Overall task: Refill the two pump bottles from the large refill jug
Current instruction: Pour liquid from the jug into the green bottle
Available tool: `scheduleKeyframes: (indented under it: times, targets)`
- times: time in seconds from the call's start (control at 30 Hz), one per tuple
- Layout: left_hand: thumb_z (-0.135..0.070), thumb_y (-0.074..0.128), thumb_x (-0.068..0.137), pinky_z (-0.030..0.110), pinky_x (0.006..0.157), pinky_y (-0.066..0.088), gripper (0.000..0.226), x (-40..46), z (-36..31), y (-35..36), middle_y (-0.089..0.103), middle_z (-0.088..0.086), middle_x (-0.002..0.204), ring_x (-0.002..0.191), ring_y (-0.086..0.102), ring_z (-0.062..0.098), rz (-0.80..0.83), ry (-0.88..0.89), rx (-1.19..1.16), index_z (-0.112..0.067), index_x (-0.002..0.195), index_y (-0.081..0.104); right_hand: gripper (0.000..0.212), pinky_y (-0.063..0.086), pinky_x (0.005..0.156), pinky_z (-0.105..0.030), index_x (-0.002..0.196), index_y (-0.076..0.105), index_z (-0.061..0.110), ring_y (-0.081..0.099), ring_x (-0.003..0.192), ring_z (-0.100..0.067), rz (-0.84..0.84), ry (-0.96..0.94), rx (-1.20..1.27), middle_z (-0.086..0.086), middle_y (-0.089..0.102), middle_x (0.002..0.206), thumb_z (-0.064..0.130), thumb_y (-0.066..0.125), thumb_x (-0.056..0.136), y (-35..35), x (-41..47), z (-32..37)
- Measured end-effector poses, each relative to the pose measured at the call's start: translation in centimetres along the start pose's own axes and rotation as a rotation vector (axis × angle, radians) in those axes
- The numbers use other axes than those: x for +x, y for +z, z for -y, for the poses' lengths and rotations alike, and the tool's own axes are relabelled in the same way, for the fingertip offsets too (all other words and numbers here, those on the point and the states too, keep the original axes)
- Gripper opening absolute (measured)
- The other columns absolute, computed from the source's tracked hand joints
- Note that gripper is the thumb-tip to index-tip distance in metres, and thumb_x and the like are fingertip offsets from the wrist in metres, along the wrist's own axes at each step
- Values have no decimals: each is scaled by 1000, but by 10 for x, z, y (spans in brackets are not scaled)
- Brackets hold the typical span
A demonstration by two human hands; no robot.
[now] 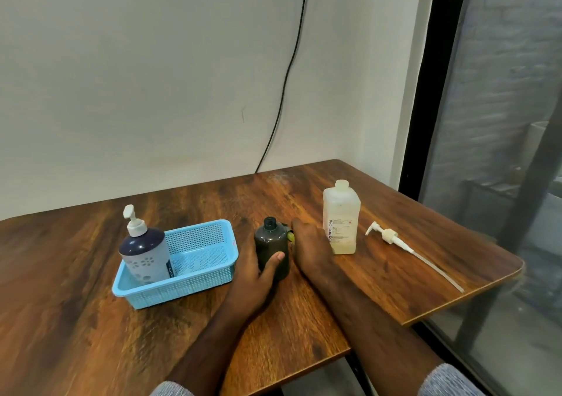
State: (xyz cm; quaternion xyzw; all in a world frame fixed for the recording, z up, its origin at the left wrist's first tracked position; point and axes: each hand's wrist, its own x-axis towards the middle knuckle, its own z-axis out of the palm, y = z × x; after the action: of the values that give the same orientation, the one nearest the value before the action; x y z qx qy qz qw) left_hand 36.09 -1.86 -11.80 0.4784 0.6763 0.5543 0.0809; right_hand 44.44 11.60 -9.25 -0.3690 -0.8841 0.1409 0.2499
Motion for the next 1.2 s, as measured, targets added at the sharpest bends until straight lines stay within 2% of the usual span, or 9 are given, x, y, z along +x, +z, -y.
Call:
scheduleKeyframes:
  times: [0.1,0.23,0.3,0.4,0.5,0.63,0.8,1.0,1.2]
  targets:
    - [-37,64,93,35,105,48,52,2,0,-1,54,-24,132,123,53,-3,8,-17,-22,-62,129,36,26,57,84,-32,121,58,21,66,98,-18,-82,3,29,-2,68,113,28,64,97,-1,-10,4]
    - [-33,67,92,33,105,47,50,10,0,3,52,-31,126,119,51,-9,26,-51,-48,-57,126,40,13,57,83,-34,108,63,18,63,92,-15,-469,-92,183,-1,68,103,20,64,95,-19,-40,1]
    - [-37,69,90,38,106,47,48,17,-1,6,53,-30,124,119,53,-6,33,-76,-50,-55,124,41,26,58,84,-38,109,58,18,61,96,-18,-618,-96,215,-4,64,107,15,73,88,-27,-49,-13]
    - [-48,69,84,44,106,47,46,28,-2,11,55,-24,127,122,54,3,63,-102,-59,-61,119,43,54,62,80,-40,121,44,21,58,112,-24,-679,78,348,-4,52,123,22,81,81,-36,-45,-40]
    - [-54,70,78,43,105,48,56,37,-4,16,56,-17,132,123,54,6,75,-110,-77,-56,127,44,70,62,83,-45,133,37,24,51,123,-22,-638,202,409,-2,44,136,30,83,80,-45,-33,-60]
    - [-37,79,80,35,101,49,68,47,1,18,56,-11,137,123,54,7,78,-118,-98,-30,139,46,86,55,96,-52,146,28,29,46,135,-24,-460,245,536,0,38,153,31,83,80,-41,-25,-75]
    - [-40,82,73,38,101,51,75,50,5,18,58,-9,137,121,56,8,55,-108,-121,-29,139,48,97,46,106,-50,149,21,32,46,136,-24,-234,286,590,2,44,150,42,84,76,-36,-18,-71]
    - [-35,83,71,30,98,52,72,49,0,16,59,-19,127,117,58,2,44,-73,-161,-30,135,51,104,48,102,-42,150,25,29,50,131,-23,-215,285,610,0,49,147,37,91,69,-43,-7,-68]
    - [-26,86,71,26,96,53,72,48,0,13,63,-11,129,118,60,5,35,-26,-150,-21,136,55,101,49,99,-39,150,28,30,51,131,-21,-227,272,640,1,49,148,37,90,70,-40,-5,-68]
